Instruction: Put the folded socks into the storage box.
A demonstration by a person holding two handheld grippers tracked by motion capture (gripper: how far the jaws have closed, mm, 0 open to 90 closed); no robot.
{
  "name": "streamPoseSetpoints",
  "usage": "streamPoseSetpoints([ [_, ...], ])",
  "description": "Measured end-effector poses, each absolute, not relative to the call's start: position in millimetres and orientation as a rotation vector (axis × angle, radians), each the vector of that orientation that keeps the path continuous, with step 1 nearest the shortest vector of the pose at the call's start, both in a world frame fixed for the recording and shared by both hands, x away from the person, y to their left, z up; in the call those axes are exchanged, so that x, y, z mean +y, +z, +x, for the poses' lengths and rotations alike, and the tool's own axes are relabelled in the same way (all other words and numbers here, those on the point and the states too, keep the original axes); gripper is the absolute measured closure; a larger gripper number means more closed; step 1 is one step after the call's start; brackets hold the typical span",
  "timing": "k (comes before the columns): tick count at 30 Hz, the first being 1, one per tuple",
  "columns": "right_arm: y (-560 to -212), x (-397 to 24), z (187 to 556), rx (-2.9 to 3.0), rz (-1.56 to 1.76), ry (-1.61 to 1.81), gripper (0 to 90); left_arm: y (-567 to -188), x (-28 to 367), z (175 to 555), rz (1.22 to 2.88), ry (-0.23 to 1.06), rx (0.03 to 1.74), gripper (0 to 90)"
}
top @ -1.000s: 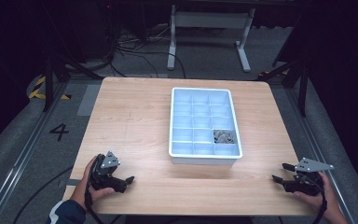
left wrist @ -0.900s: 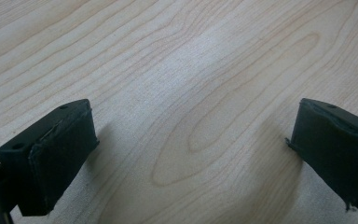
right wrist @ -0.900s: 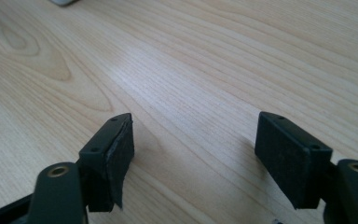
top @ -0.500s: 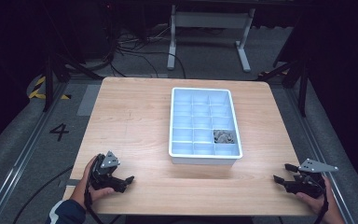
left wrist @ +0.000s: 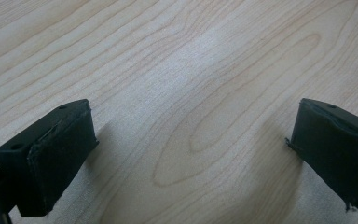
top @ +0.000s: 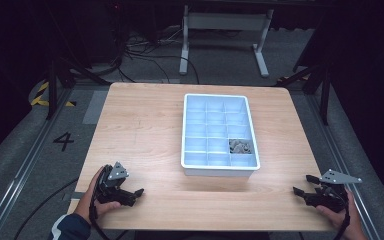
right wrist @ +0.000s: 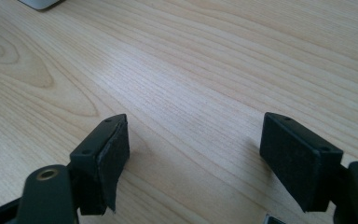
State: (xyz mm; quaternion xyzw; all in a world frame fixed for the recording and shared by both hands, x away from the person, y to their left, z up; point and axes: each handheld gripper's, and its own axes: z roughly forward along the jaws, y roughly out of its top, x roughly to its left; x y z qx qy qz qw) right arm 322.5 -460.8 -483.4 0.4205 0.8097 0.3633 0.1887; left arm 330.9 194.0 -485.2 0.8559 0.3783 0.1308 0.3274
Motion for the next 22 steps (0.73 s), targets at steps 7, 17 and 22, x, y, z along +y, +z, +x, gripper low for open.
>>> streamPoseSetpoints([
  [7,-483.4,-460.8,322.5,2.277,1.183,1.022,24.1,-484.5,193.5,331.9,2.241,0.364,0.998,0.1],
  [17,-483.4,-460.8,322.5,2.277,1.183,1.021,24.0,-484.6,193.3,331.6,2.240,0.357,1.000,0.1],
  [22,-483.5,-460.8,322.5,2.275,1.185,1.020,23.6,-484.6,193.4,331.6,2.240,0.359,1.001,0.1],
])
